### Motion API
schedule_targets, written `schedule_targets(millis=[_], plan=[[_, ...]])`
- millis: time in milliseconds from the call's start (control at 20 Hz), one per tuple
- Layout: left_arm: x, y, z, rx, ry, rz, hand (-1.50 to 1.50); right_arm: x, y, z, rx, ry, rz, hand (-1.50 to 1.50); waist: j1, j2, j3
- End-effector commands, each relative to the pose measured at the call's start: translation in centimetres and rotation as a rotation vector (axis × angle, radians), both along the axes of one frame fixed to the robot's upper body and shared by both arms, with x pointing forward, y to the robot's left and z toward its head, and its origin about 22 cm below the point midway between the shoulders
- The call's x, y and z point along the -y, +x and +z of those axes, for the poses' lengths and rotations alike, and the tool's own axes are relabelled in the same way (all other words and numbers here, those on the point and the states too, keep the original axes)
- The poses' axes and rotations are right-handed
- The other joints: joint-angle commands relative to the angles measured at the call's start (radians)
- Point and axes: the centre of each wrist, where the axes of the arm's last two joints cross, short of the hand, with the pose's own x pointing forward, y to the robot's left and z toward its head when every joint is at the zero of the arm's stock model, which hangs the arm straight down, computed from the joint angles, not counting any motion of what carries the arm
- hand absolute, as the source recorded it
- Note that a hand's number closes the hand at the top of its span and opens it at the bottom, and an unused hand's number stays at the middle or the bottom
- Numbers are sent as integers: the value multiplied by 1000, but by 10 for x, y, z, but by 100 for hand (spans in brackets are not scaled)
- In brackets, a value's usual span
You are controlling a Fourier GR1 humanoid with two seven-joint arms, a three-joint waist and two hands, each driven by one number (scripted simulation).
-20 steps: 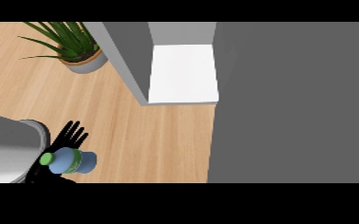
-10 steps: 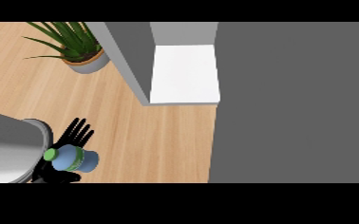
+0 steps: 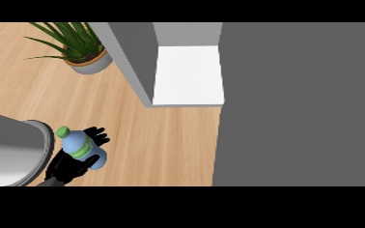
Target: Pick up the bottled water, place it into the cabinet and close the cabinet
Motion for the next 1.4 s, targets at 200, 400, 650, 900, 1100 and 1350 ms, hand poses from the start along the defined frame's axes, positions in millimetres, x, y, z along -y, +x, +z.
schedule_targets(millis=[200, 400, 650, 900, 1100, 1350], plan=[[32, 7, -10, 93, -161, -65, 150, 17, 3, 4, 14, 5, 6, -150, -2, 3, -7], [23, 26, 4, 149, -97, 66, 150, 18, 2, 6, -4, -5, 29, -150, -8, 5, -8], [45, 28, 0, 190, 19, 259, 150, 6, -1, 0, -1, -1, 5, -150, -8, 4, -7], [46, 22, -7, 209, 9, 290, 150, -3, -5, -5, -2, 1, 2, -150, -5, 2, -7], [38, 51, 14, 214, -51, 298, 150, -7, -8, -7, -8, -10, -16, -150, -1, 0, -6], [38, 46, 14, 218, -80, 285, 150, 15, -1, -12, 4, -12, 6, -150, 4, 0, -5]])
